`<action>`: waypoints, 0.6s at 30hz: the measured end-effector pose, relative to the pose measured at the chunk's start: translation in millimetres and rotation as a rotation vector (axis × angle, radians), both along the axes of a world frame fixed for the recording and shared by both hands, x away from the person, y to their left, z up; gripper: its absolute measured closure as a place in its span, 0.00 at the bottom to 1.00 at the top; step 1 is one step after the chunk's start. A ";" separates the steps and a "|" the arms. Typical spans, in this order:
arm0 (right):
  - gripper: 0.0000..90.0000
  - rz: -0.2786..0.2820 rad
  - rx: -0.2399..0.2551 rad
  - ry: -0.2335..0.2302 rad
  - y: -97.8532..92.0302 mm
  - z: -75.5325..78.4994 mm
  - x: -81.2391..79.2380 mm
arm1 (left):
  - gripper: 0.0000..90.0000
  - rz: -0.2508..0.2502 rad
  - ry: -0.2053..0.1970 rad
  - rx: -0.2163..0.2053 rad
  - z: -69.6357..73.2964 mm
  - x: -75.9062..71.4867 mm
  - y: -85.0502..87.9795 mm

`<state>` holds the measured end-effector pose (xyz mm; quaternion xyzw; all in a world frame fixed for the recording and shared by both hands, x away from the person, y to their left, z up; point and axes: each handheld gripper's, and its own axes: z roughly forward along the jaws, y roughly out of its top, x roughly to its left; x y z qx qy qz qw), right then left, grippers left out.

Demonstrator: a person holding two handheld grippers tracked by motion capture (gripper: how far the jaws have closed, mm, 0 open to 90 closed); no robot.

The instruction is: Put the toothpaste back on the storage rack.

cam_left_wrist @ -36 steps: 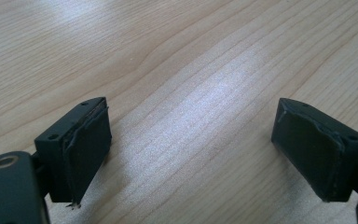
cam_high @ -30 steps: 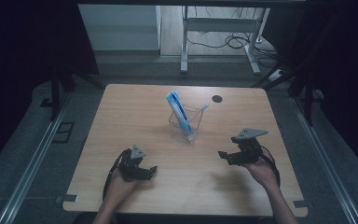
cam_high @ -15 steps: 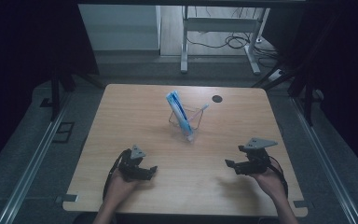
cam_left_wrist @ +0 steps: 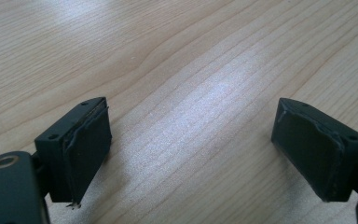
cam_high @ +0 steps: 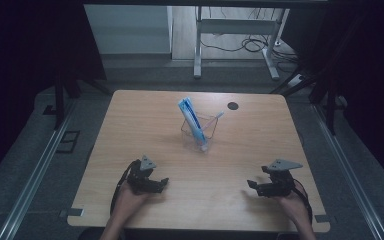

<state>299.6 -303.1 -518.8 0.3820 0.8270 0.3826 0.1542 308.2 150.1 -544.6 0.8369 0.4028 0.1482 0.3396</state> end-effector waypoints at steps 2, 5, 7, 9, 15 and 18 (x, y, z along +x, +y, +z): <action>0.19 -0.002 -0.005 0.006 -1.0 -3.2 -1.0 | 0.13 0.000 0.000 0.000 0.0 0.0 0.0; 0.19 -0.005 -0.011 0.006 -1.3 -5.9 -2.6 | 0.13 -0.002 0.001 0.002 0.1 0.0 0.2; 0.19 -0.004 -0.008 0.006 -1.0 -8.6 -3.4 | 0.13 -0.001 0.000 0.002 0.1 0.0 0.2; 0.19 -0.001 -0.009 0.012 -0.1 -12.3 -4.2 | 0.13 -0.002 0.000 0.002 0.1 0.0 0.2; 0.18 0.005 -0.023 0.012 3.3 -22.5 -5.8 | 0.13 -0.002 0.001 0.002 0.1 0.0 0.2; 0.20 0.000 -0.030 0.008 3.8 -22.6 -6.2 | 0.13 -0.002 0.001 0.003 0.1 0.0 0.2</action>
